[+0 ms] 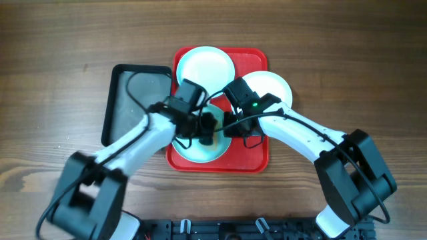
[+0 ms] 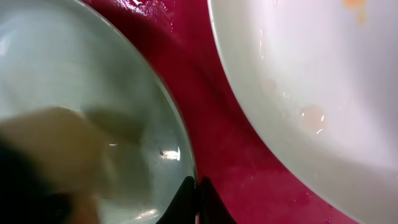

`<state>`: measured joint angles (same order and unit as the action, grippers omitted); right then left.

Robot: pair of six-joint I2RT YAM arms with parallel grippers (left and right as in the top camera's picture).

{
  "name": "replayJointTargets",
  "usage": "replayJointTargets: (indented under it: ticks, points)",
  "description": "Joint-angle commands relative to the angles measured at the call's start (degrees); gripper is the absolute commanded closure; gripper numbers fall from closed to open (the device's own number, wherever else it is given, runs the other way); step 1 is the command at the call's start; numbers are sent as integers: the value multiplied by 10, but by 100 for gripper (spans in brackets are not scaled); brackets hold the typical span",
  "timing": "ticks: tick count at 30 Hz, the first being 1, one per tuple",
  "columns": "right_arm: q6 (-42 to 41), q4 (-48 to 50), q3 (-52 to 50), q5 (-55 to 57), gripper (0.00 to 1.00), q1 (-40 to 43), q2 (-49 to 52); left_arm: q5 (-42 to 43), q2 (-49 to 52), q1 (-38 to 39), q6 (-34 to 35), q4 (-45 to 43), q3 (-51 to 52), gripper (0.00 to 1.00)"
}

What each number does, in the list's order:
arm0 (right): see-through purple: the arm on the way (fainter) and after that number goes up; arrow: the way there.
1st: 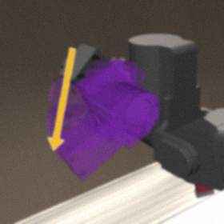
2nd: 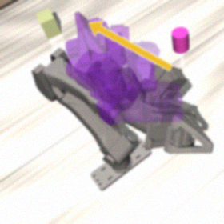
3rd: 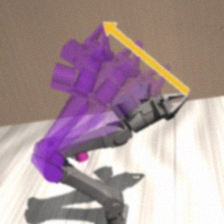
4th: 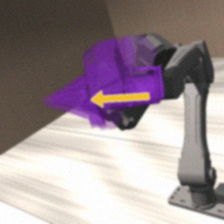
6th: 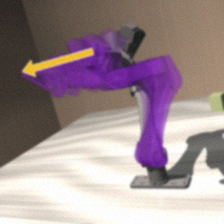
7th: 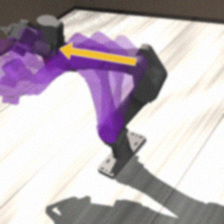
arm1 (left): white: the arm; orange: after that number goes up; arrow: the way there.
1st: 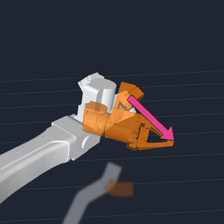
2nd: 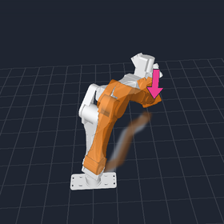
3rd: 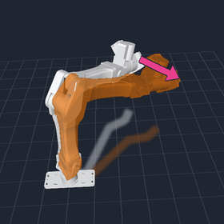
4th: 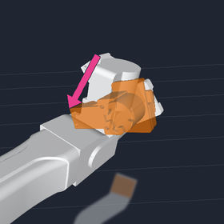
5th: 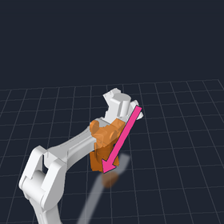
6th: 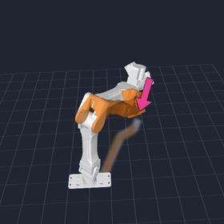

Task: Clean dirty plates on tray and stack at the side
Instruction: 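Return the sponge to the black basin with the left gripper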

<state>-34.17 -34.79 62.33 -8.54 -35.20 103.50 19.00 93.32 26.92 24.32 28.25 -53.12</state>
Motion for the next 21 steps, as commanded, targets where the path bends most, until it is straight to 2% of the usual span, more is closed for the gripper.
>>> replayJointTargets:
  ticks: [1, 5, 10, 17, 21]
  points:
    - [12, 0, -1, -6, 96, -3, -13, 16, -93, -56, -20, 9, -23, 96]
    - [11, 1, -1, -6, 96, -3, -13, -86, -143, -134, -57, 53, -23, 96]
    - [10, 3, -1, -6, 96, -3, -13, -217, -129, -202, -94, 63, -23, 96]
    - [11, 3, -1, -6, 95, -3, -13, -231, -56, -245, -151, 34, -23, 96]
    - [11, 3, -1, -6, 96, -3, -13, -240, -7, -271, -151, 3, -23, 96]
